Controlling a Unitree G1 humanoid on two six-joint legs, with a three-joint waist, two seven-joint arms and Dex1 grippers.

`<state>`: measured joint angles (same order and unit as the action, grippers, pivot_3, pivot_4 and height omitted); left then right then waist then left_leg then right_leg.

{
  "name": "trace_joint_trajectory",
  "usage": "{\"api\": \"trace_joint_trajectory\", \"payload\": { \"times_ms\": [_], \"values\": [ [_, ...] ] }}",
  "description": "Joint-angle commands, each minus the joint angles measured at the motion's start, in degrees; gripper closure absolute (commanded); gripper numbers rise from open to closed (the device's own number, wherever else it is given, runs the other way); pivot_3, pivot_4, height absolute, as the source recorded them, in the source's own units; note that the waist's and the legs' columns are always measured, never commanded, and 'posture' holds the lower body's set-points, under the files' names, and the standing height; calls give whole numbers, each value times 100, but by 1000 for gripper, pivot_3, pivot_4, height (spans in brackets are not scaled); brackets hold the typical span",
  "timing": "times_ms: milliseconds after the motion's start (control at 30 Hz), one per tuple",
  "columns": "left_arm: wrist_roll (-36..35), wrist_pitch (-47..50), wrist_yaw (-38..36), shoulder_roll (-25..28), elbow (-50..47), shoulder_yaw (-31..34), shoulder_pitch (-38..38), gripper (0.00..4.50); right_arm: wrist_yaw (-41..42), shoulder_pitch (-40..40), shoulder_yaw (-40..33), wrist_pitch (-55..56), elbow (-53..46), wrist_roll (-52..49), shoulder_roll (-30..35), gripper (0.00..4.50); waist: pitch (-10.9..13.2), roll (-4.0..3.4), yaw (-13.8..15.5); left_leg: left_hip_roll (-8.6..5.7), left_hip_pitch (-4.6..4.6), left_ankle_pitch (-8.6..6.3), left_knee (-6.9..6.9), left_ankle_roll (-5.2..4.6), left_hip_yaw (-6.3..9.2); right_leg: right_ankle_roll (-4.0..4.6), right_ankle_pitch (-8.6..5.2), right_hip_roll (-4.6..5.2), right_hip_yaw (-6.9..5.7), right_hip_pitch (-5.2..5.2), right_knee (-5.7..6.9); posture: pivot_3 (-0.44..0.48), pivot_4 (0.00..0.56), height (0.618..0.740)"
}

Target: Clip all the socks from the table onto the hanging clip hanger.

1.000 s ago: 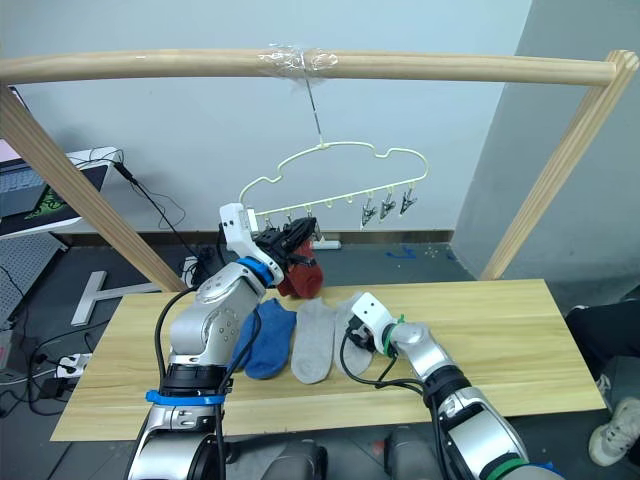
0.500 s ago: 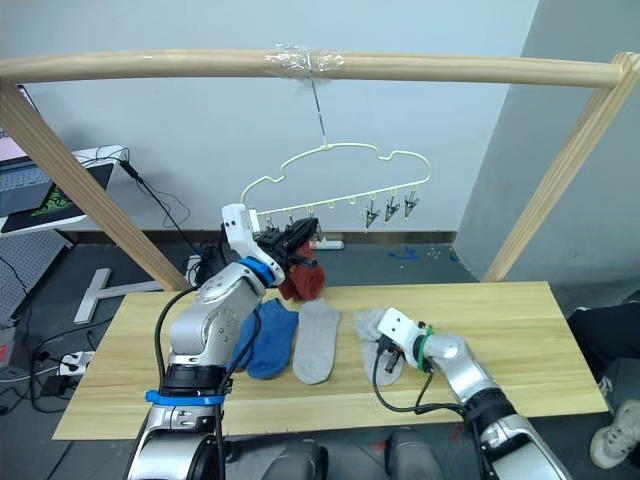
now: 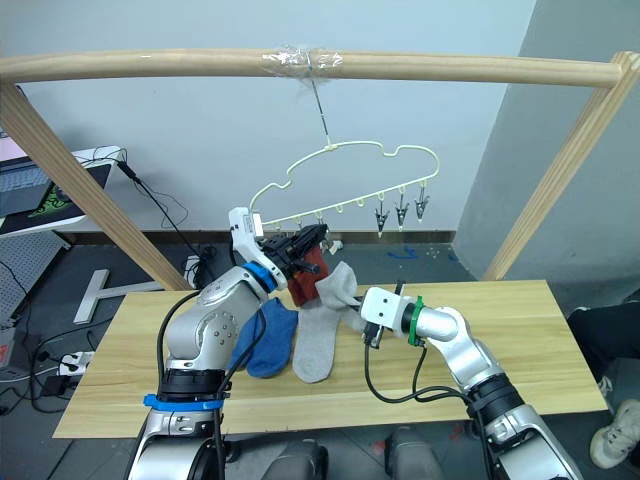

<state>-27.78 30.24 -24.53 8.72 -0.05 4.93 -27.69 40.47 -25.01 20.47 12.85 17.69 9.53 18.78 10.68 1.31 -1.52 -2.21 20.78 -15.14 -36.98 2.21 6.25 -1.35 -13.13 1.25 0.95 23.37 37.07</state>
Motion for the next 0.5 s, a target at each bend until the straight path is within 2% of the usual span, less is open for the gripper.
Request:
{"api": "trace_joint_trajectory", "payload": {
  "times_ms": [33,500],
  "values": [
    [-21,88,-33,0,-65,-65,5,4500,-1,-164,-125,-81,-316,-210,-150,4458,0,0,0,0,0,0,0,0,0,0,0,0,0,0,0,11,155,740],
    [-118,208,-110,65,-182,-39,89,4500,-46,-297,-290,-183,-680,-501,-337,4458,0,0,1,1,0,-1,1,-1,6,0,0,0,0,0,1,16,158,740]
  ]
}}
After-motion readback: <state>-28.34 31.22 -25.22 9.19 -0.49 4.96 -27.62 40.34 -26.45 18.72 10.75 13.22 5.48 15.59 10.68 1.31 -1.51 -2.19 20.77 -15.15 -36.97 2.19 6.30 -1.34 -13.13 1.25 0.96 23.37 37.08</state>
